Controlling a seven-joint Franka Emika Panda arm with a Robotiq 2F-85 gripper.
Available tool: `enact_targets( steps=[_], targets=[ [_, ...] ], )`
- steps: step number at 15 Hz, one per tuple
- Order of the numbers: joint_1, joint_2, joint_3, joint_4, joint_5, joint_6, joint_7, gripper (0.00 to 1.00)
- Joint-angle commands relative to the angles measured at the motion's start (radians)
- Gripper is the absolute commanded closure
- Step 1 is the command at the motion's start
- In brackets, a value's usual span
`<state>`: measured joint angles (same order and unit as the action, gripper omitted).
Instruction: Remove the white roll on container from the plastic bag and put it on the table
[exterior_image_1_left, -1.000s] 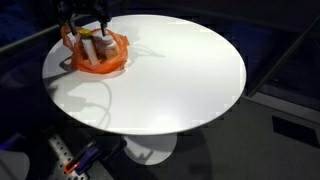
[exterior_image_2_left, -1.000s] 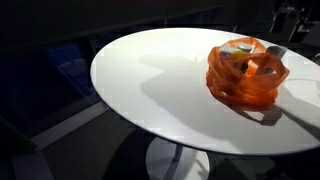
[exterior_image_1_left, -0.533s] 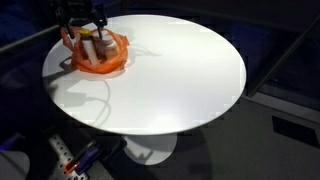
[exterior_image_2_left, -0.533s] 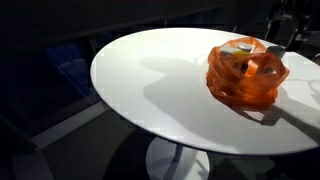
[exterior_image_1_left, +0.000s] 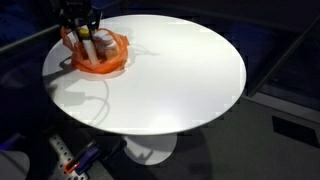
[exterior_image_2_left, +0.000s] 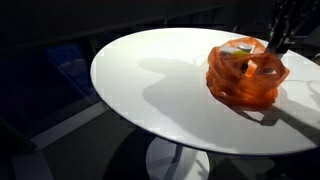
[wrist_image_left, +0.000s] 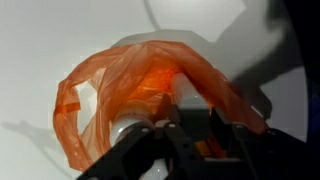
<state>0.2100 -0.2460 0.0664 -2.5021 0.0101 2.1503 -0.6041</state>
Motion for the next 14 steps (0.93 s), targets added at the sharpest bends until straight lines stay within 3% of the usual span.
enact_targets(
  steps=[1, 8, 14],
  targets=[
    [-0.007, -0.031, -0.002, -0.01, -0.01, 0.014, -0.021, 0.88],
    [-0.005, -0.077, -0.009, 0.035, 0.0, -0.052, -0.017, 0.88],
    [-0.055, -0.081, -0.047, 0.157, -0.021, -0.14, 0.022, 0.88]
  ],
)
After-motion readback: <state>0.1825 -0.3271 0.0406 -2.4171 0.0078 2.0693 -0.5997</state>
